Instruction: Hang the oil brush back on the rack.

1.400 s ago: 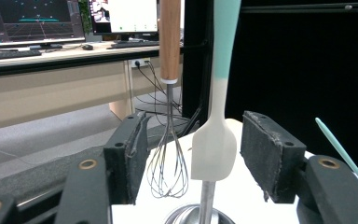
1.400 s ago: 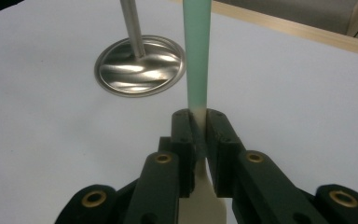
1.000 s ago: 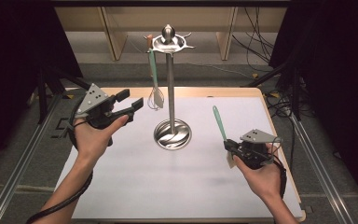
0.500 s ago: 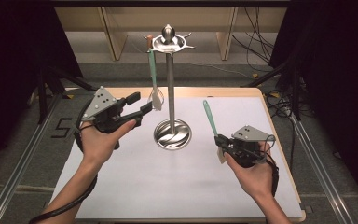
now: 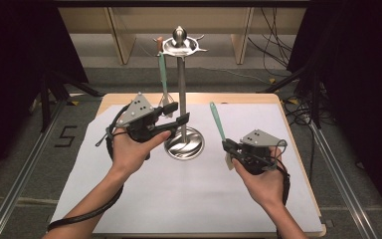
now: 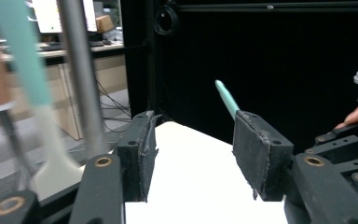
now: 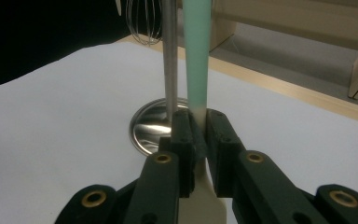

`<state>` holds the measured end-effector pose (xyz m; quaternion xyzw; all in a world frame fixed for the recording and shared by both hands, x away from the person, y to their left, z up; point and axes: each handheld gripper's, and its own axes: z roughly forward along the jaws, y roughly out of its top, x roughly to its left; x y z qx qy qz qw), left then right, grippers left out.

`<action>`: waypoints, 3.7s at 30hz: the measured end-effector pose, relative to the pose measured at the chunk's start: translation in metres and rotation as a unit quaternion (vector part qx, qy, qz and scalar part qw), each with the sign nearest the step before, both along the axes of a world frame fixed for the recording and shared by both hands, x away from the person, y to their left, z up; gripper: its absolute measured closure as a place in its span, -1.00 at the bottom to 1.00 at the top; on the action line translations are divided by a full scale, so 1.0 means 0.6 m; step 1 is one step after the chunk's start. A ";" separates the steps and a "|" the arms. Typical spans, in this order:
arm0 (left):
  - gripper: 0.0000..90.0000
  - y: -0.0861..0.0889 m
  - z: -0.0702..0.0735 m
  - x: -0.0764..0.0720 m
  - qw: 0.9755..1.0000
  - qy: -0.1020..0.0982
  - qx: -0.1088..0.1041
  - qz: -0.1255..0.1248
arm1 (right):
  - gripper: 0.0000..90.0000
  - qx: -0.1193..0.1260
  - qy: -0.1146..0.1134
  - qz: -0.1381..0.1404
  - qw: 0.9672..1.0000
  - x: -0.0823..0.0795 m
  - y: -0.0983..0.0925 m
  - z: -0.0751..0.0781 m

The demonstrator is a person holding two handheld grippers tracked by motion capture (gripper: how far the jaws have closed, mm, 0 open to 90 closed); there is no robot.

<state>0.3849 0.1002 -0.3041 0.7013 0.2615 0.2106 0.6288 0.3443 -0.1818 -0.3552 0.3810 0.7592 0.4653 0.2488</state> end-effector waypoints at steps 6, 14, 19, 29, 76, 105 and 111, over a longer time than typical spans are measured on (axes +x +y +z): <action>0.11 -0.031 -0.010 0.006 1.000 0.014 0.009 -0.020 | 0.84 0.016 -0.009 -0.005 1.000 0.000 0.011 -0.001; 0.14 -0.056 -0.015 0.008 0.999 0.025 0.009 -0.032 | 0.84 0.019 -0.006 -0.010 1.000 -0.004 0.015 0.003; 0.15 -0.069 -0.020 0.008 0.999 0.031 0.011 -0.037 | 0.84 0.007 -0.006 0.007 1.000 -0.004 0.015 0.008; 0.21 -0.083 -0.029 0.010 0.998 0.036 0.011 -0.041 | 0.84 0.002 -0.012 0.010 1.000 -0.005 0.020 0.013; 0.84 -0.050 0.003 0.017 0.996 0.023 0.022 -0.084 | 0.24 -0.002 0.012 0.013 1.000 -0.012 0.018 -0.012; 0.85 0.003 0.048 0.038 0.998 -0.003 0.023 -0.058 | 0.19 0.008 0.052 -0.031 0.998 -0.034 -0.042 -0.052; 0.85 0.007 0.064 0.045 0.998 -0.006 0.028 -0.062 | 0.19 0.001 0.043 -0.024 0.999 -0.031 -0.046 -0.049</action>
